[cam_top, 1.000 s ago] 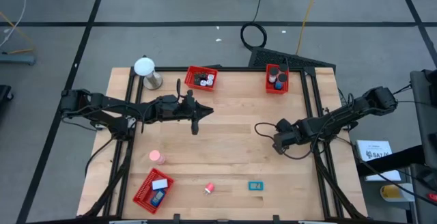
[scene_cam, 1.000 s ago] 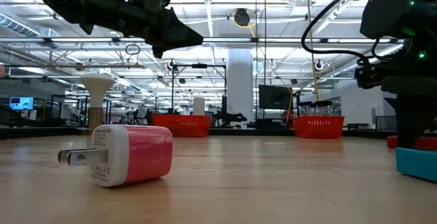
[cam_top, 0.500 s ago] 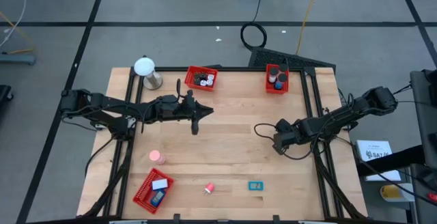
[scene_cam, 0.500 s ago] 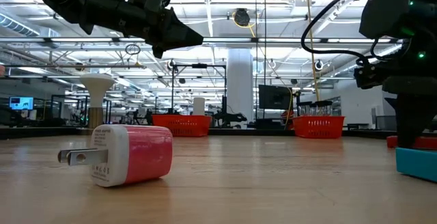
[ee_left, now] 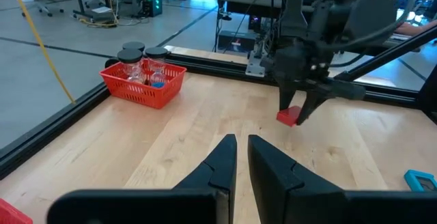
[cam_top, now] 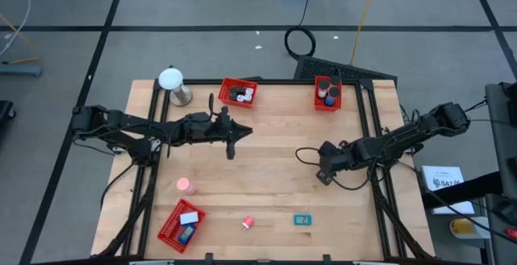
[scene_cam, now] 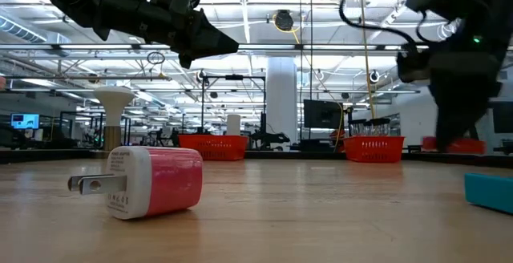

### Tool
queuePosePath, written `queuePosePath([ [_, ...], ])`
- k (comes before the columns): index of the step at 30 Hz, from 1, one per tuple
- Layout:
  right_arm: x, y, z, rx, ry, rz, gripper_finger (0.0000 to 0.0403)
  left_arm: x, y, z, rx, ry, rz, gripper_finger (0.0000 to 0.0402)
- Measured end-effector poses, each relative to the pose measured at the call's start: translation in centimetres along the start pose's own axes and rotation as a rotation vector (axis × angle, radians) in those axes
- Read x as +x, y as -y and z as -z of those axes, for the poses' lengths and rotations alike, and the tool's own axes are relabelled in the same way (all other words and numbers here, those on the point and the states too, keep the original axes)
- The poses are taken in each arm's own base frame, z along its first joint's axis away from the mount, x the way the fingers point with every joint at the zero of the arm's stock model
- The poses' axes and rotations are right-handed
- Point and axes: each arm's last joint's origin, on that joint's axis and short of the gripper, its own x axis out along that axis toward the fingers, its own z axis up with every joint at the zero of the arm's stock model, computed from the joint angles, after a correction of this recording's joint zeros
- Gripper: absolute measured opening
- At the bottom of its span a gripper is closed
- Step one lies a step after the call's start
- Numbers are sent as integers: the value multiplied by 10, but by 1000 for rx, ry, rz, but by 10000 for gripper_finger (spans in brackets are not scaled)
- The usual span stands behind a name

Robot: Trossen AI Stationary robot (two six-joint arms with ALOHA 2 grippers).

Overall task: Pick & Place Office items
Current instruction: Put the red timer into the bottom red basket

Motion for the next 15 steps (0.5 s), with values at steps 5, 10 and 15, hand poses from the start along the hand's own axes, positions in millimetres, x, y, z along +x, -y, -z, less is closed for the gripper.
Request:
queuePosePath([
  [5, -2, -10, -19, -41, 120, -91, 150, 0, 0, 0, 0, 0, 0, 42],
  [10, 9, -18, -39, -94, 219, -172, 154, 0, 0, 0, 0, 0, 0, 42],
  [15, 31, -28, -58, -156, 232, -221, 152, 0, 0, 0, 0, 0, -1, 42],
])
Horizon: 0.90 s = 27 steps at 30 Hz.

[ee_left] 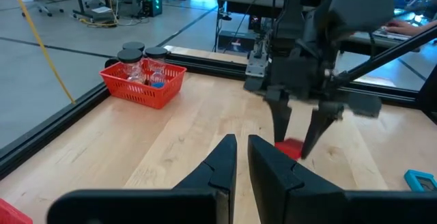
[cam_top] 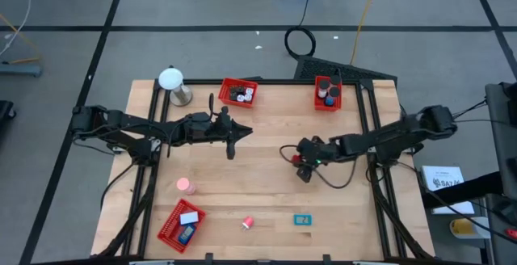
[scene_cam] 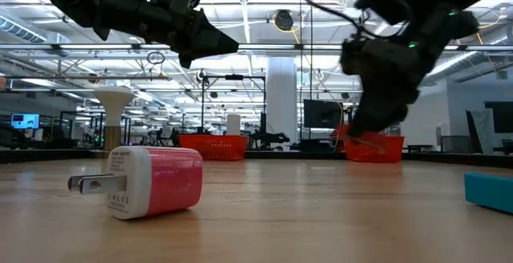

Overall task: Pick & Place Office items
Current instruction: Put the red timer into the bottom red basket

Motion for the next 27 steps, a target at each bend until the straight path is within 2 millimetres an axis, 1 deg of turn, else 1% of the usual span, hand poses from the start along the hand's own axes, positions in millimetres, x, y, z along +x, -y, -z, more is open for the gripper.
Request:
queuePosePath([
  [4, 19, -10, -17, -89, -31, 7, 155, 0, 0, 0, 0, 0, 0, 42],
  [9, 36, -26, -37, -222, -63, 20, 154, 0, 0, 0, 0, 0, 0, 42],
  [13, 45, -33, -41, -293, -73, 17, 157, 0, 0, 0, 0, 0, 0, 42],
  [19, 54, -32, -37, -298, -106, 23, 154, 0, 0, 0, 0, 0, 0, 42],
  [23, 62, -36, -35, -296, -104, -33, 158, 0, 0, 0, 0, 0, 0, 42],
  [27, 68, -42, -37, -297, -58, -88, 159, 0, 0, 0, 0, 0, 0, 42],
])
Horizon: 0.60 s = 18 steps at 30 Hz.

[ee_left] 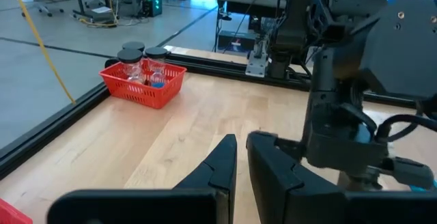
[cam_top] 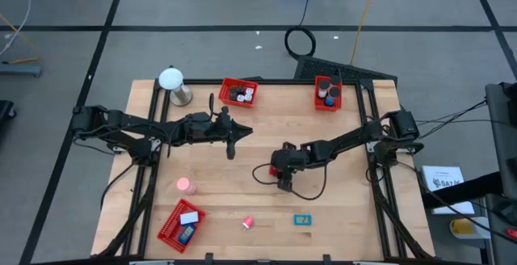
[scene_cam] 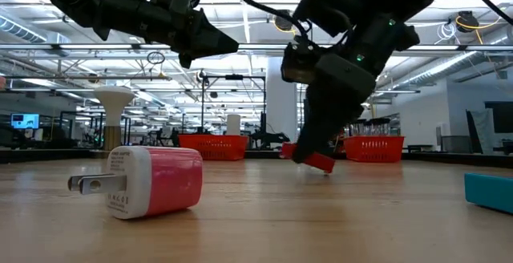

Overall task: Pick & Place Office items
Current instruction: Put the red timer into the bottom red basket

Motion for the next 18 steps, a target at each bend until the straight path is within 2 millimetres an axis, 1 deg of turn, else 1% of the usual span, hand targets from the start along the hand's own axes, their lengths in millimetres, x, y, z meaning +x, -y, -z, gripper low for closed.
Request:
queuePosePath([
  [4, 5, -3, -6, -1, 64, -53, 153, 0, 0, 0, 0, 0, 0, 42],
  [9, 10, -6, -15, -40, 80, -52, 160, 0, 0, 0, 0, 0, 0, 42],
  [13, 9, -9, -24, -93, 126, -59, 163, 0, 0, 0, 0, 0, 0, 42],
  [18, 9, -9, -26, -125, 145, -56, 164, 0, 0, -4, -1, 39, 1, 42],
])
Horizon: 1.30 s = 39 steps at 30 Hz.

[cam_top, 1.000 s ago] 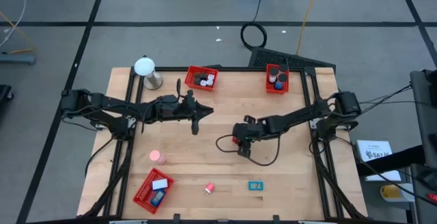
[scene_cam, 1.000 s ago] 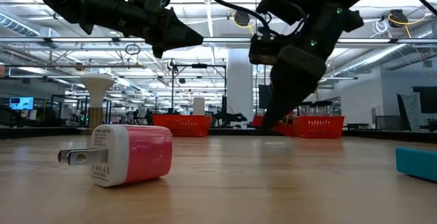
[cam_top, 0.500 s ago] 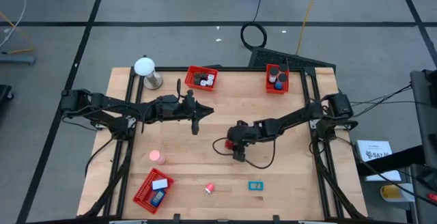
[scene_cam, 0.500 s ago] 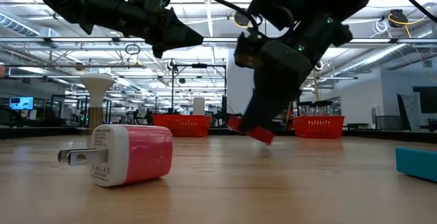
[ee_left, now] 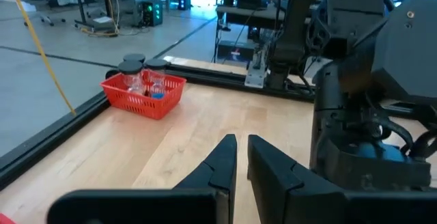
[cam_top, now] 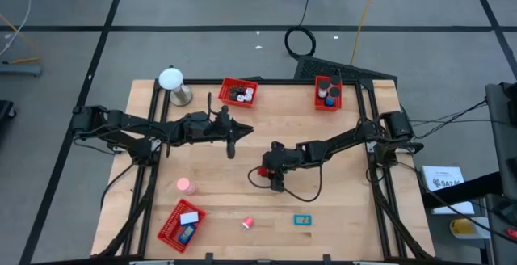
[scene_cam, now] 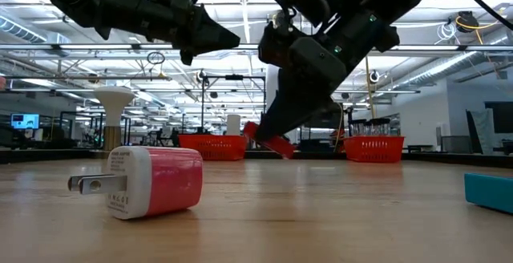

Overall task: Pick & Place Office items
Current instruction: Put the red timer into the bottom red basket

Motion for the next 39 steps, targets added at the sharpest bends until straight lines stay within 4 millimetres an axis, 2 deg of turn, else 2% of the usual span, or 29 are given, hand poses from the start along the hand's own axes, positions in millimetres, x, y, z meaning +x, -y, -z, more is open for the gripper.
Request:
queuePosePath([
  [13, 0, 1, -2, -37, 24, 42, 171, 0, 0, -2, -2, 19, 2, 42],
  [25, 0, 1, -1, -58, 51, 39, 220, 0, 0, -1, -79, 14, 4, 42],
  [28, -15, 0, -7, -71, 53, 47, 221, 0, 0, 0, -104, 3, 2, 42],
  [31, -37, -1, -17, -100, 102, 94, 199, 0, 0, 2, -124, -19, 0, 42],
  [34, -53, 2, -3, -115, 106, 142, 156, 0, 5, 4, -88, -45, 39, 42],
  [39, -76, 9, 21, -76, 212, 127, 64, -2, 18, 9, -83, -91, 93, 42],
])
